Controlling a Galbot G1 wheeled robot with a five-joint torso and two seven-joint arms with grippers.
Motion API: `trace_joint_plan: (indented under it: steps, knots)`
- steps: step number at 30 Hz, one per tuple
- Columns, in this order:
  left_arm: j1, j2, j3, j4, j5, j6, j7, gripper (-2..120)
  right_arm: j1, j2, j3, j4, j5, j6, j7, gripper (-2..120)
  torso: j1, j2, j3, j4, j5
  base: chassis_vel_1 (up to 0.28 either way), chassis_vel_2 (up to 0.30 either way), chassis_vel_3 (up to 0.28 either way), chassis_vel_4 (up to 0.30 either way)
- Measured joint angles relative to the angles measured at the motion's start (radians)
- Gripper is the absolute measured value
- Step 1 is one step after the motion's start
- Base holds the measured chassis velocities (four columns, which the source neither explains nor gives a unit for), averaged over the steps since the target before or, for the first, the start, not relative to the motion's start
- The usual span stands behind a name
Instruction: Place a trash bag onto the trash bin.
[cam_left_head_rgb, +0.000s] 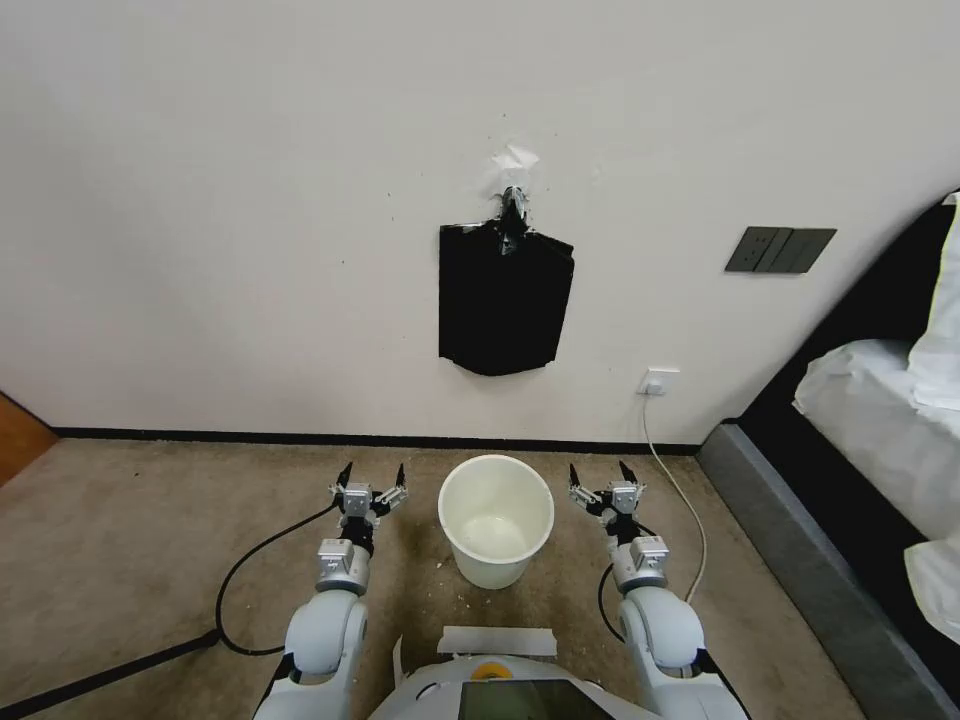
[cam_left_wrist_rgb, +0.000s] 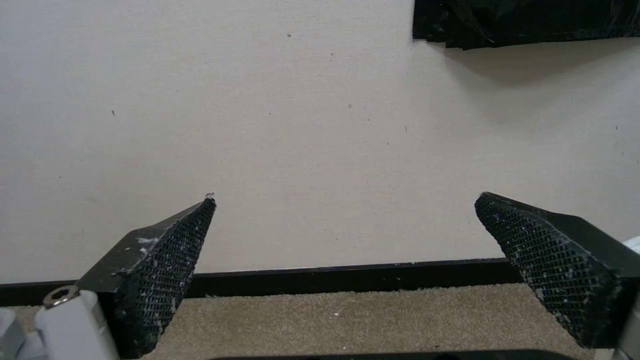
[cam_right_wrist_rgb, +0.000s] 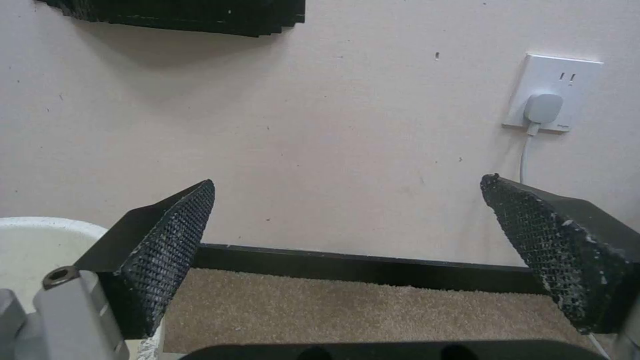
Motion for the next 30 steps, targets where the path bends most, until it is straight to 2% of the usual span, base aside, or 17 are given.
trace_joint_plan:
  steps: [30]
  knots:
    - [0.000, 0.000, 0.000, 0.000, 0.000, 0.000, 0.000, 100, 0.000, 0.000, 0.000, 0.000, 0.000, 0.000, 0.000, 100, 0.000, 0.000, 0.000, 0.0000, -0.0001, 0.000, 0.000, 0.000, 0.000]
